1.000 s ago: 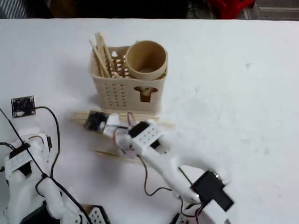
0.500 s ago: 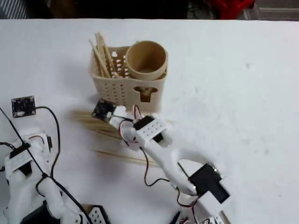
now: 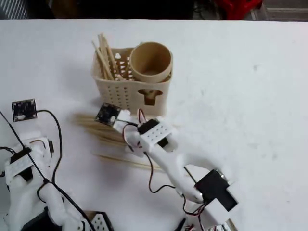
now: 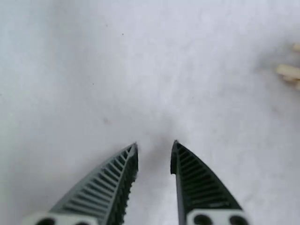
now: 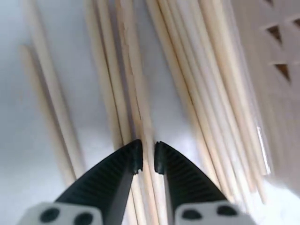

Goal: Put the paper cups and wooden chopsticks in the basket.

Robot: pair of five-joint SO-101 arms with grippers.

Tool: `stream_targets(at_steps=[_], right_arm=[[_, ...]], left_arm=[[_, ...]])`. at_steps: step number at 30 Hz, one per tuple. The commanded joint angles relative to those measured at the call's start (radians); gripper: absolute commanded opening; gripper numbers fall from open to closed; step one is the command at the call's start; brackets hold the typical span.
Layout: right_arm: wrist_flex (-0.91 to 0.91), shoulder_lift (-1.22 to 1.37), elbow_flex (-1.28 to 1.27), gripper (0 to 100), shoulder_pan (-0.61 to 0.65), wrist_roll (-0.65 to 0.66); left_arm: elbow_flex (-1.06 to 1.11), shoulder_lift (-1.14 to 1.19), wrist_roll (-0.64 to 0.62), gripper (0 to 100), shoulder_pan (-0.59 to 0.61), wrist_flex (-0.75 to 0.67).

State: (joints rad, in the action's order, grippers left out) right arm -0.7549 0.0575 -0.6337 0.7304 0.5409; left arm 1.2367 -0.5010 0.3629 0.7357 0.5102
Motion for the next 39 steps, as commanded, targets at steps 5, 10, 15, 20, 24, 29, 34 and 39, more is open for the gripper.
stream_targets(at_steps=[5,10,15,20,24,29,34,39], right_arm=[[-0.087,-0.15,-0.009,1.6,0.012,-0.031],[-0.143,-0.302,-0.012,1.6,0.012,-0.077],[-0.16,-0.41,-0.044,1.7,-0.015,-0.077],[-0.16,-0.591,-0.048,1.7,-0.081,-0.173],[-0.13,-0.799,-0.046,1.7,-0.071,-0.282],[0.084,-0.977,-0.046,1.7,-0.07,-0.417],[0.328,-0.99,0.0,1.7,-0.054,-0.434],[0.308,-0.918,0.13,1.7,-0.007,-0.431]], left_arm=[[-0.008,-0.001,-0.009,13,-0.019,-0.018],[-0.008,-0.001,-0.009,13,-0.019,-0.018],[-0.008,-0.001,-0.009,13,-0.019,-0.018],[-0.005,-0.001,-0.009,13,-0.019,-0.031],[-0.005,-0.001,-0.009,13,-0.019,-0.034],[-0.003,-0.001,-0.009,13,-0.019,-0.034],[-0.003,-0.001,-0.009,13,-0.019,-0.035],[-0.003,-0.001,-0.009,13,-0.019,-0.037]])
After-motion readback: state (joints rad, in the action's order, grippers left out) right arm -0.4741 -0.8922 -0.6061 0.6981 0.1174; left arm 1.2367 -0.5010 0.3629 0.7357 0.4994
